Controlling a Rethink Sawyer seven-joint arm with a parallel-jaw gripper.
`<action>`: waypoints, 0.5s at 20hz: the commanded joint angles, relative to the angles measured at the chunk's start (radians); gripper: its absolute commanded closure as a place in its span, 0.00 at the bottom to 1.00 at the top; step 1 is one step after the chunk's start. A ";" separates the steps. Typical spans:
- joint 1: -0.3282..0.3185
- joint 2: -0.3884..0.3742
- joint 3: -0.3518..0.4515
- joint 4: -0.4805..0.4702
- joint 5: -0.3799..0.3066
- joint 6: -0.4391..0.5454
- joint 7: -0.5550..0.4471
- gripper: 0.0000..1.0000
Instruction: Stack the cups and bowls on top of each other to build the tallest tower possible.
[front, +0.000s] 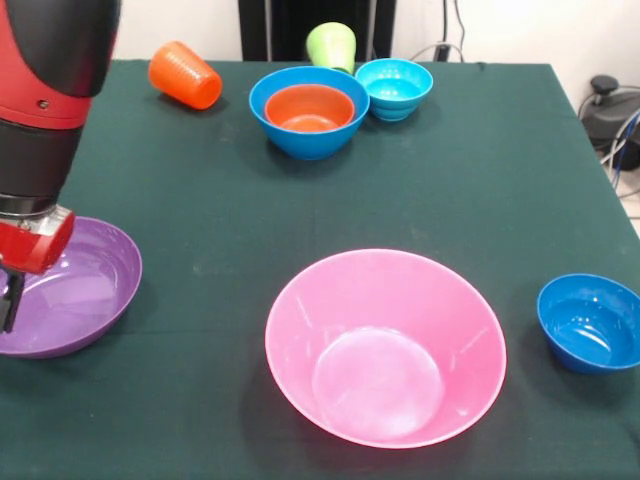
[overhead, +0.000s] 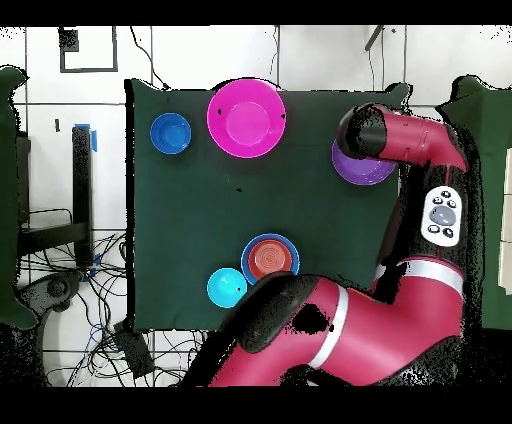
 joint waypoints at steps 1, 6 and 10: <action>-0.040 0.029 0.157 0.105 0.046 0.185 -0.117 0.00; -0.026 0.039 0.137 0.148 0.119 0.205 0.045 0.00; 0.001 0.034 0.100 0.165 0.148 0.206 0.105 0.00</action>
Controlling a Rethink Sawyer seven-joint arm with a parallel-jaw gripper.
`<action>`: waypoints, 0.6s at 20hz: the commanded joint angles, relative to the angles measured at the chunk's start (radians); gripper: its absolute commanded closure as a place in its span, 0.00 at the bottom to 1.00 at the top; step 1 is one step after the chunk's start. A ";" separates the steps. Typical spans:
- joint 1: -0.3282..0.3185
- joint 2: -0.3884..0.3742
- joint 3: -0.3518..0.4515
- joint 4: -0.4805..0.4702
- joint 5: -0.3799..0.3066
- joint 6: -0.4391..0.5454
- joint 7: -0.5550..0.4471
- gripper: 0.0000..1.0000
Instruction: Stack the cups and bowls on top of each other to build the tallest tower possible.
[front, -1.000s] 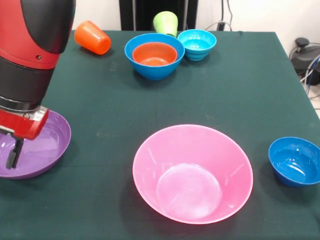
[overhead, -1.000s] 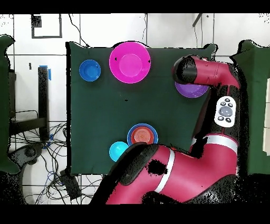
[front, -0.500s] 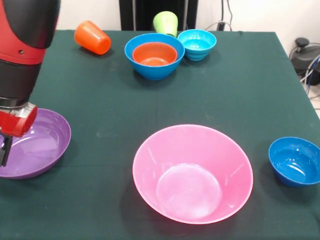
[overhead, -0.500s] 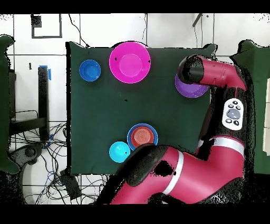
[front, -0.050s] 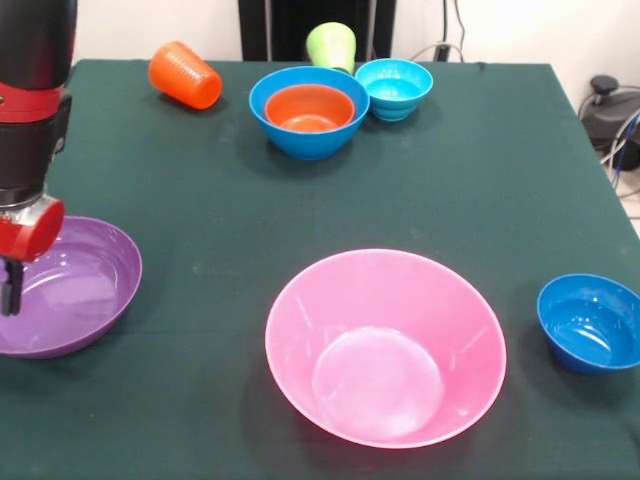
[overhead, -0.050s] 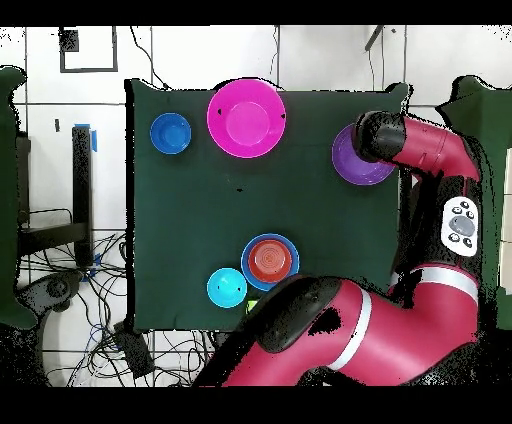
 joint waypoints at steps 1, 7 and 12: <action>0.053 0.033 0.073 0.133 0.047 0.119 0.117 0.00; 0.070 0.025 0.047 0.151 0.079 0.127 0.131 0.00; 0.070 0.030 0.044 0.152 0.106 0.132 0.117 0.00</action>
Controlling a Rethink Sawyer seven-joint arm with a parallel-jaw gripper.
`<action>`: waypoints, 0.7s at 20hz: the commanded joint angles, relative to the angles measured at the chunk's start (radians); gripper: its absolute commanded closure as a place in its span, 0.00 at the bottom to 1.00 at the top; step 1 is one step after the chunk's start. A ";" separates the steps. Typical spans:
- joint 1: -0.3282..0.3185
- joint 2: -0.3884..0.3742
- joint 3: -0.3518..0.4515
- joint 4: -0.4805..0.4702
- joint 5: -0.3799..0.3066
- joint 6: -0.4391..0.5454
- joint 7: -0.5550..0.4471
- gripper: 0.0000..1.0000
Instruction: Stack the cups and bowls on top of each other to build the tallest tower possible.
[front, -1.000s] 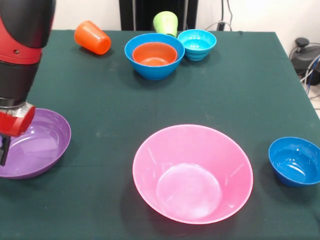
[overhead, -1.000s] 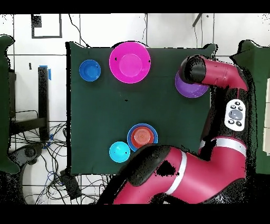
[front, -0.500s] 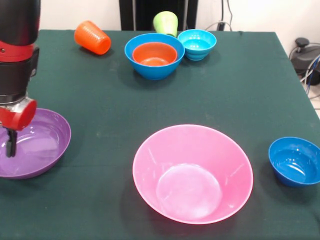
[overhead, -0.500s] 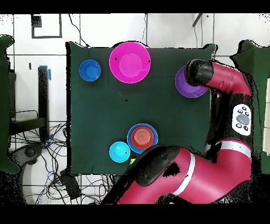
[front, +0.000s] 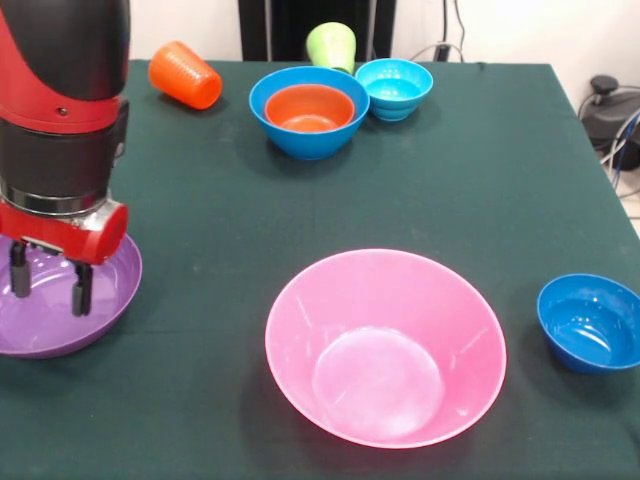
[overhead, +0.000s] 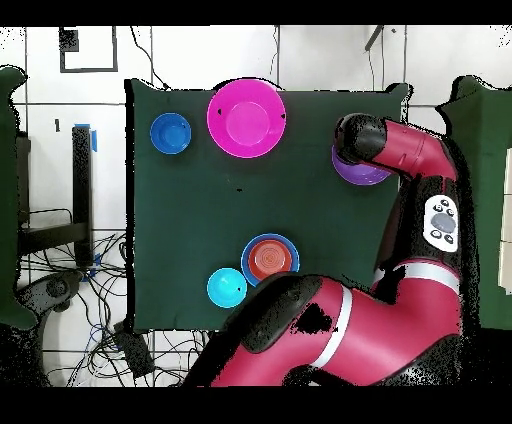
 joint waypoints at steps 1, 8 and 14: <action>0.029 0.031 0.053 0.096 0.031 0.128 0.115 0.00; 0.030 0.034 0.046 0.107 0.052 0.110 0.107 0.00; 0.033 0.027 0.039 0.113 0.064 0.115 0.105 0.00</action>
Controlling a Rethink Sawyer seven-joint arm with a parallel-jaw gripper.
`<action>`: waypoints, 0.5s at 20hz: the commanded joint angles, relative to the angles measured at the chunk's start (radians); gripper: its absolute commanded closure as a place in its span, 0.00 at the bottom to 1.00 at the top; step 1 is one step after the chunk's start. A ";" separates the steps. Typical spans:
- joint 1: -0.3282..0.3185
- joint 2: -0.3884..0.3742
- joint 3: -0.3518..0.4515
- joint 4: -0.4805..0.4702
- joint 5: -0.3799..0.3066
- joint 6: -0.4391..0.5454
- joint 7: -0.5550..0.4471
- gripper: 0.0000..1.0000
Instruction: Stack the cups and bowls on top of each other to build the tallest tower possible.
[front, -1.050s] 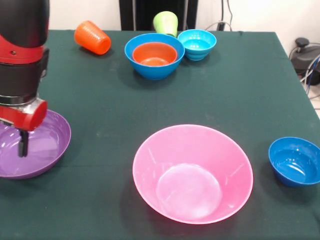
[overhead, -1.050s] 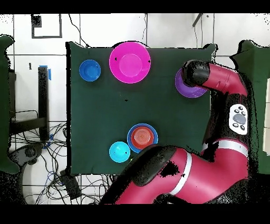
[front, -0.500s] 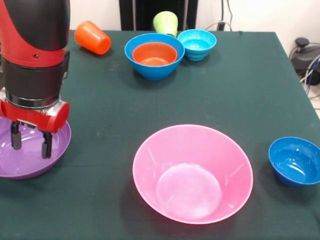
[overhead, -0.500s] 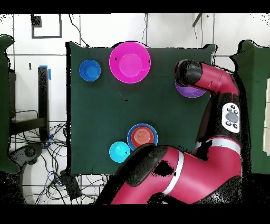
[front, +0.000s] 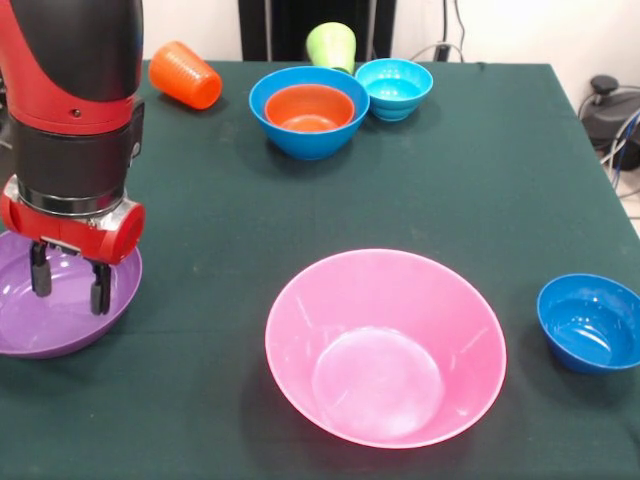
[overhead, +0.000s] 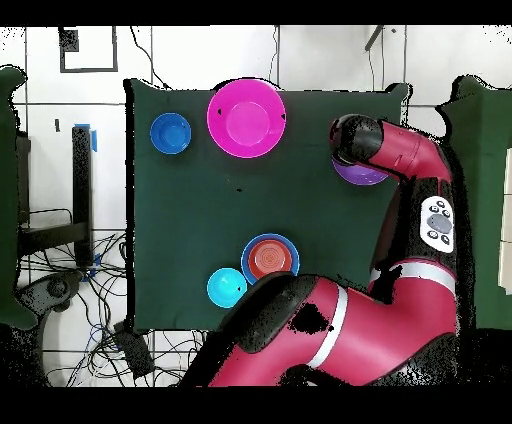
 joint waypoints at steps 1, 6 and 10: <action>0.024 0.024 0.047 0.093 0.017 0.115 0.104 0.00; 0.033 0.006 0.030 0.097 0.024 0.144 0.099 0.00; 0.041 -0.035 0.016 0.101 0.029 0.216 0.086 0.00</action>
